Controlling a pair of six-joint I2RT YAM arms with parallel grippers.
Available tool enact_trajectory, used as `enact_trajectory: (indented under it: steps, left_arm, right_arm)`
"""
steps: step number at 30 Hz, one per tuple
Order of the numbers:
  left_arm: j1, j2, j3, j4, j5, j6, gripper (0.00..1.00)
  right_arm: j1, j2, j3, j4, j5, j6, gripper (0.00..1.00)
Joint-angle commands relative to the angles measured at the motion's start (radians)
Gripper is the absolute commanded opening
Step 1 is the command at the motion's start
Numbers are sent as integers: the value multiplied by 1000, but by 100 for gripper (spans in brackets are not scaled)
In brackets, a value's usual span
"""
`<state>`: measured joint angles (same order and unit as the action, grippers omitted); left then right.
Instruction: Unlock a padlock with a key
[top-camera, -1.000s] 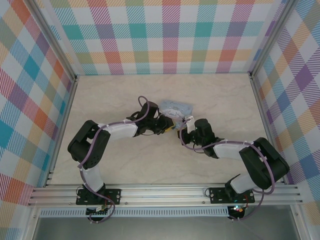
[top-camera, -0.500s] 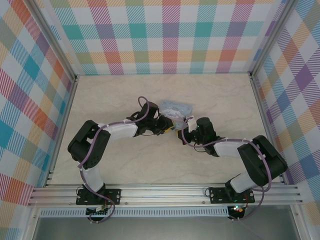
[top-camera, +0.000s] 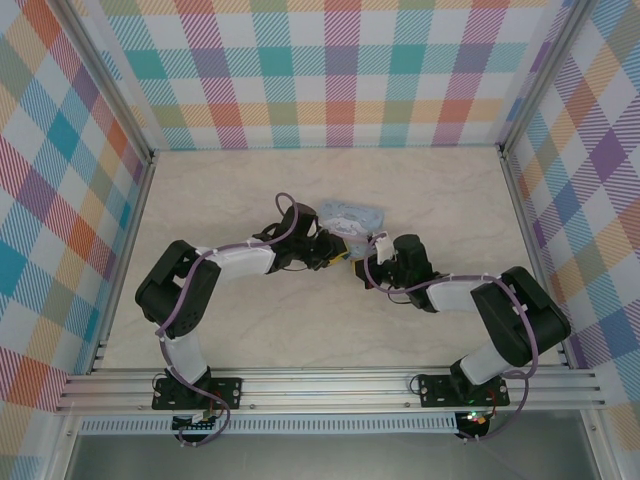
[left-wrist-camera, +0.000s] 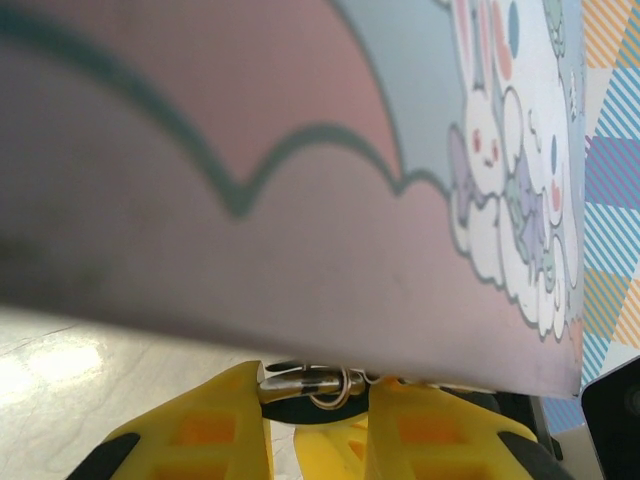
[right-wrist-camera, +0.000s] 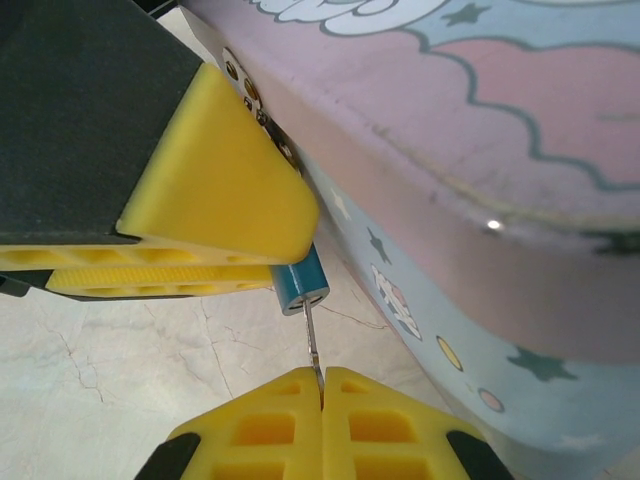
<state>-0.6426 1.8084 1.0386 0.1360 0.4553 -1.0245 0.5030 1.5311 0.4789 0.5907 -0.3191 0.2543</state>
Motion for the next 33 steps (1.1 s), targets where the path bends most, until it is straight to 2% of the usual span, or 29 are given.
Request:
enact_trajectory:
  steps: [1,9,16,33]
  left_arm:
    - [-19,-30,4,-19,90,34,17]
    - [-19,-19,8,-38,78,54,16]
    - [-19,-21,18,-94,60,93,16]
    - [-48,-23,61,-85,87,21,14]
  right_arm:
    - [-12,-18,34,121,-36,13,0]
    - [-15,-19,37,110,-74,19,0]
    - [-24,-49,42,66,-59,-4,0]
    - [-23,16,88,131,-44,10,0]
